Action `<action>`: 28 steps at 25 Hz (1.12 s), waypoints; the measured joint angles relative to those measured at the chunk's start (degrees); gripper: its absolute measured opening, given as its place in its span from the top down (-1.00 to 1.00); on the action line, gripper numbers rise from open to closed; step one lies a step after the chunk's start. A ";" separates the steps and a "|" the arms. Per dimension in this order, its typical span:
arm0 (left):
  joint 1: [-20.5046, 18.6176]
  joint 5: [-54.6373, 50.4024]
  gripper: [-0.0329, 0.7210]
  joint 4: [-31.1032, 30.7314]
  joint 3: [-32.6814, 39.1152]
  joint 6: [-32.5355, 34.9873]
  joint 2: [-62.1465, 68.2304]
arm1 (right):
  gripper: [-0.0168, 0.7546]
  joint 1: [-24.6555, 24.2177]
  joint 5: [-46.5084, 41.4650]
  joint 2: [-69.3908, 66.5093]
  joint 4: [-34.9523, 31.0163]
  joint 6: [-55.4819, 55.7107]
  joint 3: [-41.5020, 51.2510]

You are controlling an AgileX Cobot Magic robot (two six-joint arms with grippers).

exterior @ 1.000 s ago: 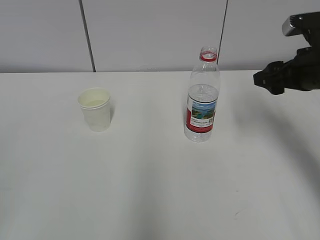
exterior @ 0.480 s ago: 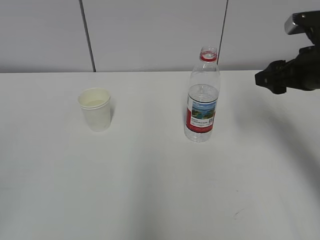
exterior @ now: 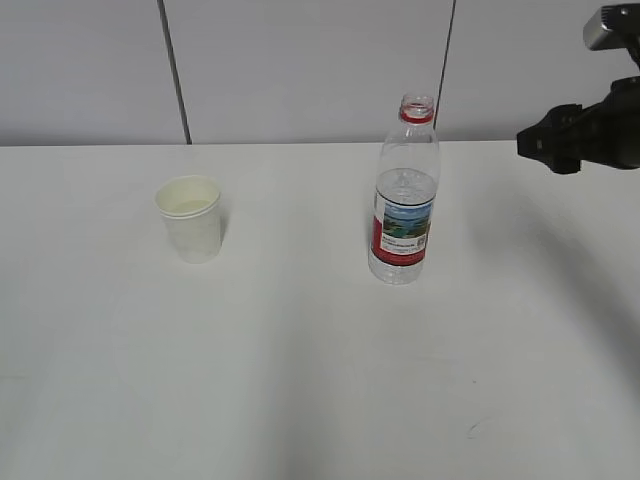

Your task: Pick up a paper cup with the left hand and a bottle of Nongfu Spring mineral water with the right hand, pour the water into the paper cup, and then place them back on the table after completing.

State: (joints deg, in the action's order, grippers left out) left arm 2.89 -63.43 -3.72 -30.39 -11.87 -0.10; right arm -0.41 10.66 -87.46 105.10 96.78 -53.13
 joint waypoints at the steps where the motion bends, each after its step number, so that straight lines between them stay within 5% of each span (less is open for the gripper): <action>1: -0.05 0.00 0.05 0.00 0.00 0.00 0.00 | -0.43 0.00 0.00 0.48 0.00 0.72 0.00; 13: -0.05 0.00 0.14 0.12 0.00 0.00 0.00 | -0.43 0.00 2.30 10.13 0.17 8.01 2.24; 28: -0.05 0.00 0.20 0.12 0.00 0.00 0.00 | -0.43 0.00 -4.30 31.60 0.30 1.26 24.41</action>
State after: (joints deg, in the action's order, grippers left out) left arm 2.84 -63.43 -3.60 -30.39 -11.87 -0.10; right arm -0.41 6.36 -55.85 105.40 98.04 -28.72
